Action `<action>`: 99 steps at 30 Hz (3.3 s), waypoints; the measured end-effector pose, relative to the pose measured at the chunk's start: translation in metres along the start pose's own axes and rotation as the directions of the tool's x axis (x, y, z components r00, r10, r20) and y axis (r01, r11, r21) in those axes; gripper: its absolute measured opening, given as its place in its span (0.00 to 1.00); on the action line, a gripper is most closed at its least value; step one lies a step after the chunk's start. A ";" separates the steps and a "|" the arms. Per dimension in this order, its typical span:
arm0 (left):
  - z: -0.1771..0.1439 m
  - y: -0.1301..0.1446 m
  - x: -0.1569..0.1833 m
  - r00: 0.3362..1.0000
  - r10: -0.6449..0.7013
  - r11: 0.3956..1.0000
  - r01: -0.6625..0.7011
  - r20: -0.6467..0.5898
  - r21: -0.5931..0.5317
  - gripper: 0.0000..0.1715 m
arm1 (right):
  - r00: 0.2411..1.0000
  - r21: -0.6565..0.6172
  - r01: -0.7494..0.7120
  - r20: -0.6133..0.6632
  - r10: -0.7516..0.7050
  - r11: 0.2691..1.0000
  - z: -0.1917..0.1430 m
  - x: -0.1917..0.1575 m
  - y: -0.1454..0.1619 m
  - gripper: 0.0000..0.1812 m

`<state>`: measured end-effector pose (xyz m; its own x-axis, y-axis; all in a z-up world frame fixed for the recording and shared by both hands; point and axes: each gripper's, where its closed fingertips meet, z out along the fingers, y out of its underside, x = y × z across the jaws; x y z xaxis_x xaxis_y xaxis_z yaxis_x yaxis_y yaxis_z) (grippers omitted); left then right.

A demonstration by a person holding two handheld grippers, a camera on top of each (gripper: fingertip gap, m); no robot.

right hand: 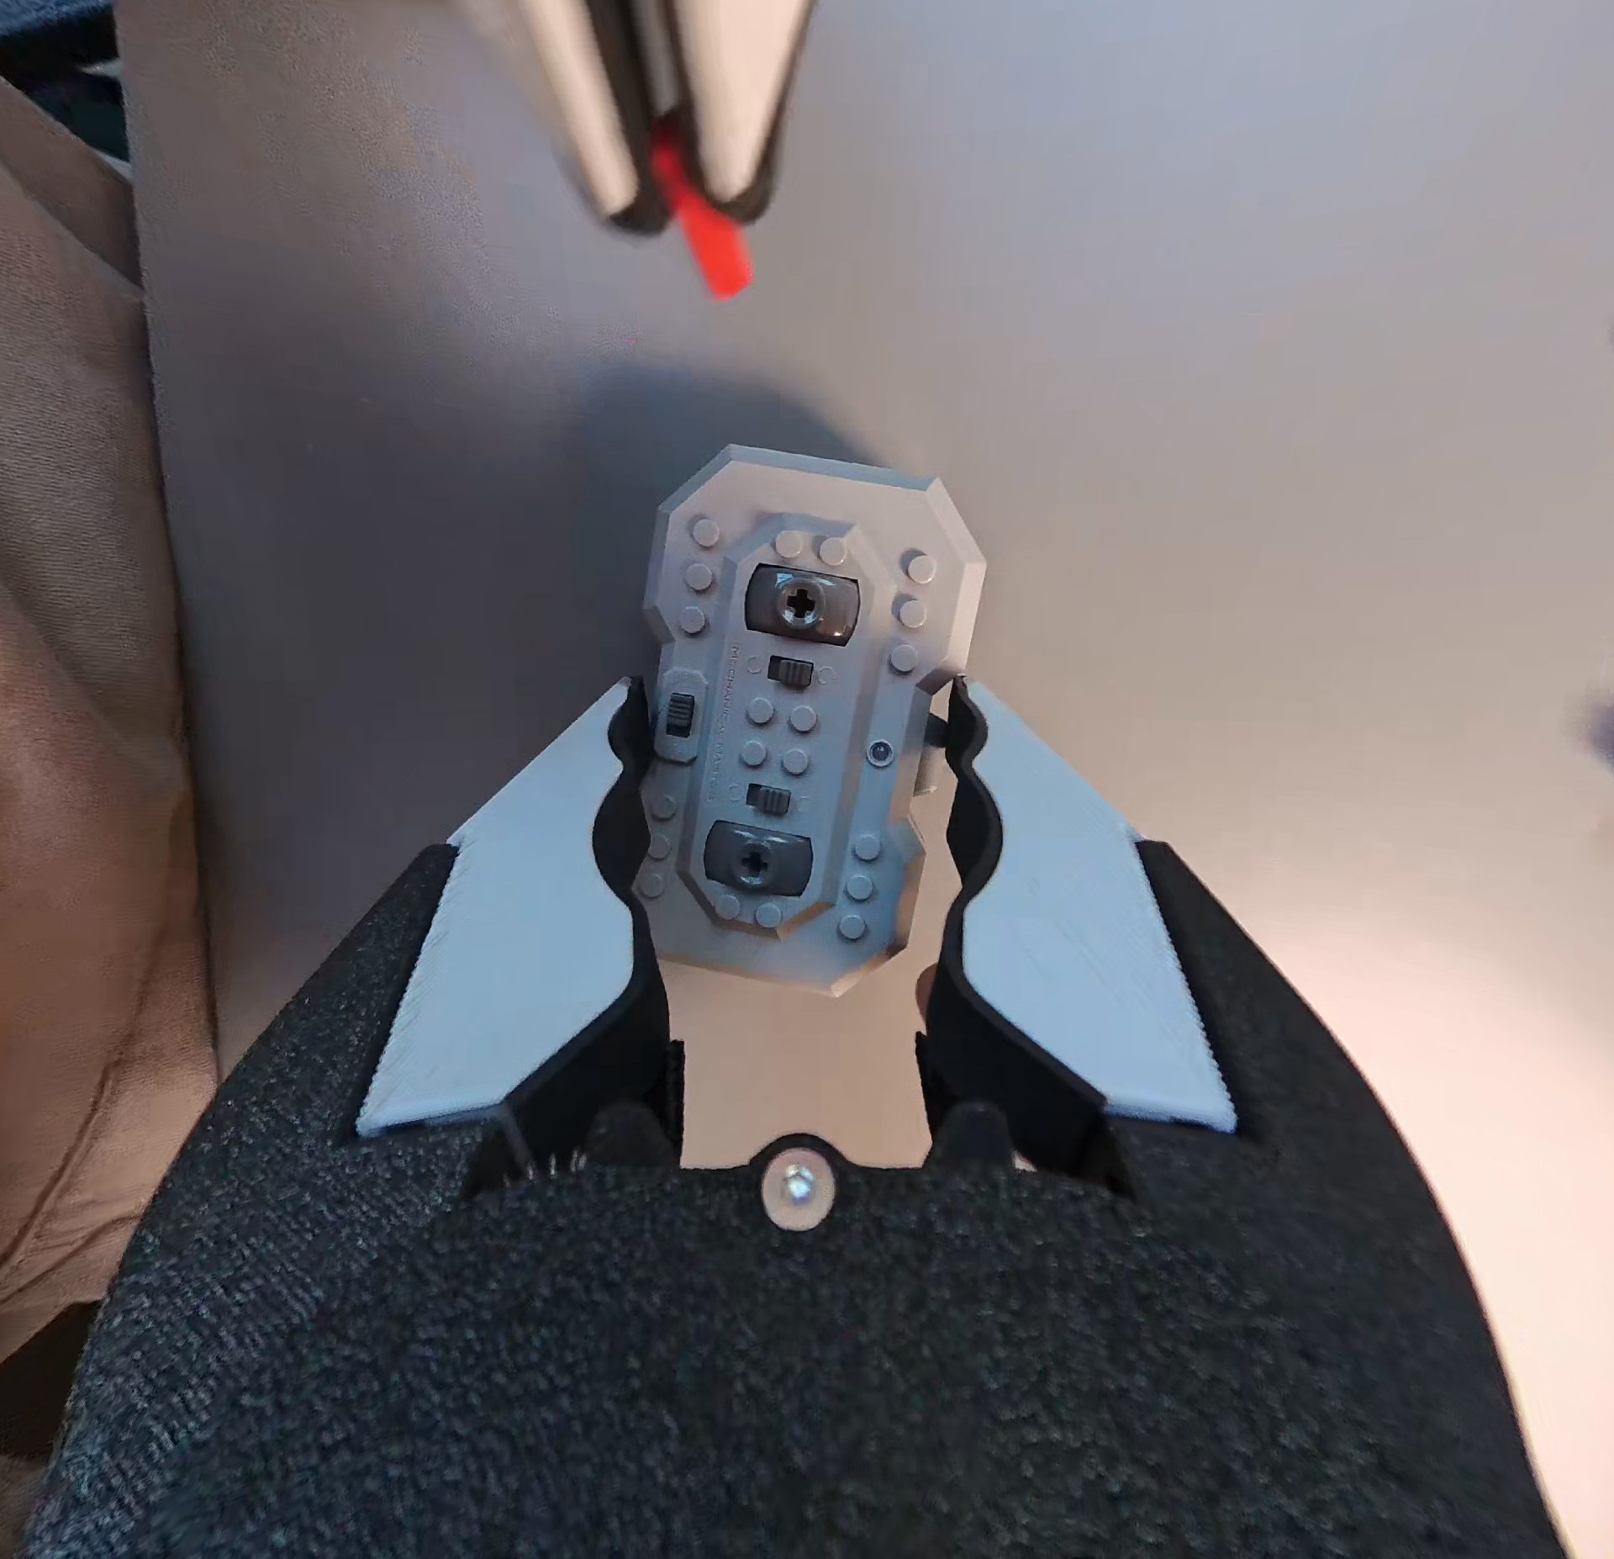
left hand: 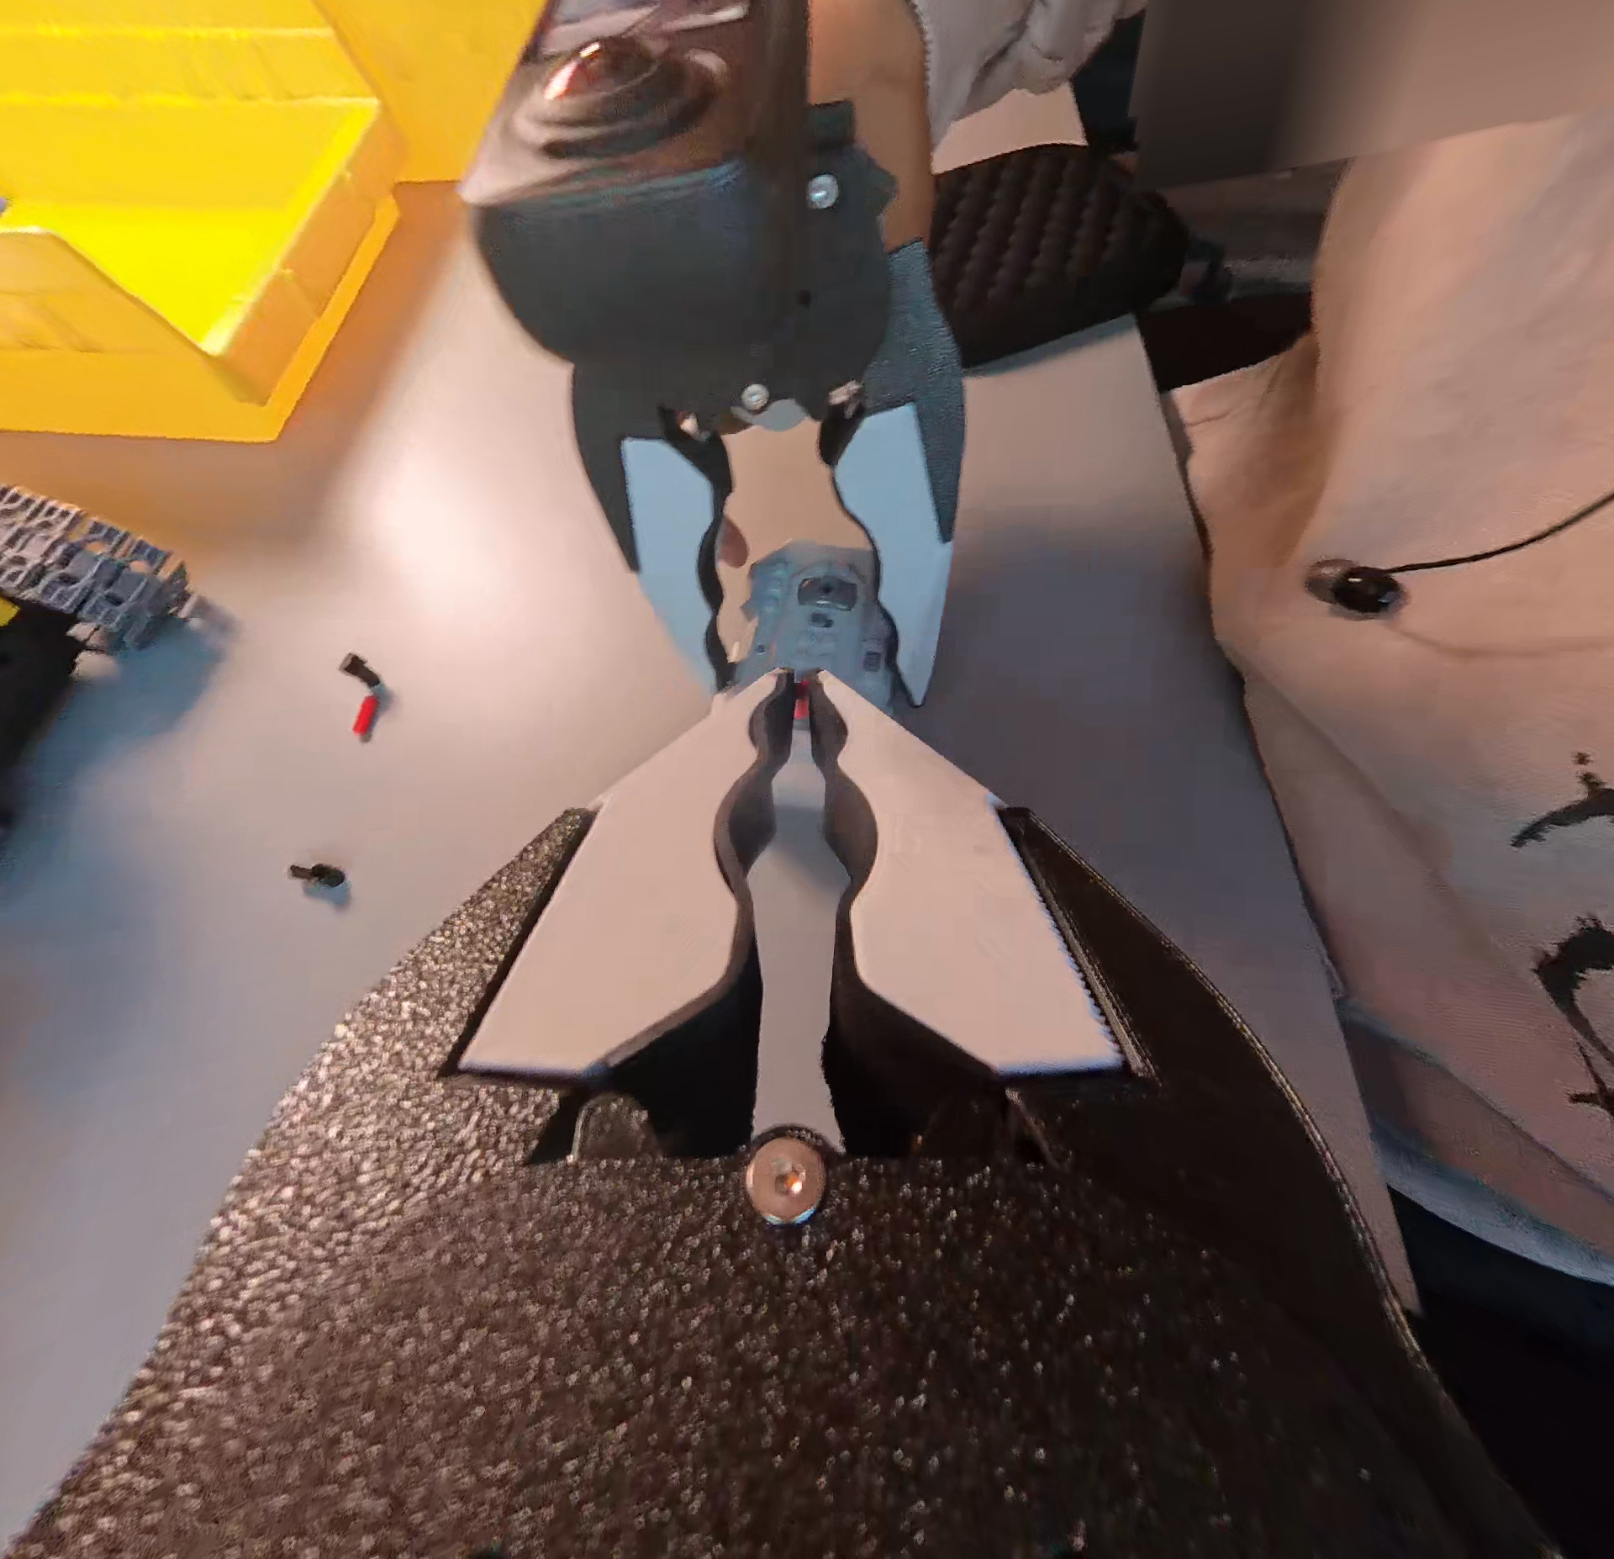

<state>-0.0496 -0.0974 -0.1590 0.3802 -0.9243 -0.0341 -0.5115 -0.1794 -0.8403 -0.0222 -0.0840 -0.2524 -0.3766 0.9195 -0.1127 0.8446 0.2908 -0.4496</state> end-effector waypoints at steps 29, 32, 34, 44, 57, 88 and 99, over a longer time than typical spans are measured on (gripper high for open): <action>0.065 0.052 -0.184 0.859 -0.393 0.914 0.405 0.329 0.034 0.22 | 0.922 0.688 -0.146 -0.165 0.349 0.711 -0.087 0.070 0.029 0.34; 0.051 0.043 -0.181 0.844 -0.428 0.903 0.417 0.323 0.107 0.28 | 0.921 0.710 -0.143 -0.159 0.355 0.690 -0.090 0.073 0.028 0.34; 0.040 0.036 -0.174 0.839 -0.446 0.895 0.415 0.313 0.164 0.30 | 0.931 0.707 -0.151 -0.134 0.341 0.691 -0.090 0.068 0.028 0.34; -0.002 0.009 -0.125 0.835 -0.417 0.890 0.297 0.358 0.345 0.41 | 0.973 0.540 -0.068 -0.149 0.175 0.839 -0.070 0.031 0.030 0.47; 0.040 0.008 -0.050 0.955 -0.298 0.940 0.293 0.004 0.178 0.56 | 0.984 0.282 0.074 -0.176 -0.024 0.957 -0.021 0.008 0.042 0.39; 0.037 -0.030 -0.044 0.493 0.526 0.824 -0.498 0.693 -0.271 0.45 | 0.970 0.850 -0.234 0.169 0.177 0.471 -0.096 0.002 -0.044 0.24; -0.118 -0.045 -0.067 0.694 -0.203 0.930 -0.084 0.691 0.358 0.46 | 0.977 0.902 -0.164 0.092 0.194 0.399 -0.129 0.012 -0.026 0.24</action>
<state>-0.1429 -0.0668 -0.0549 0.9003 -0.3717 -0.2266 -0.2318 0.0312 -0.9723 0.0000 -0.0466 -0.1276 -0.2389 0.9302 -0.2786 0.0549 -0.2735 -0.9603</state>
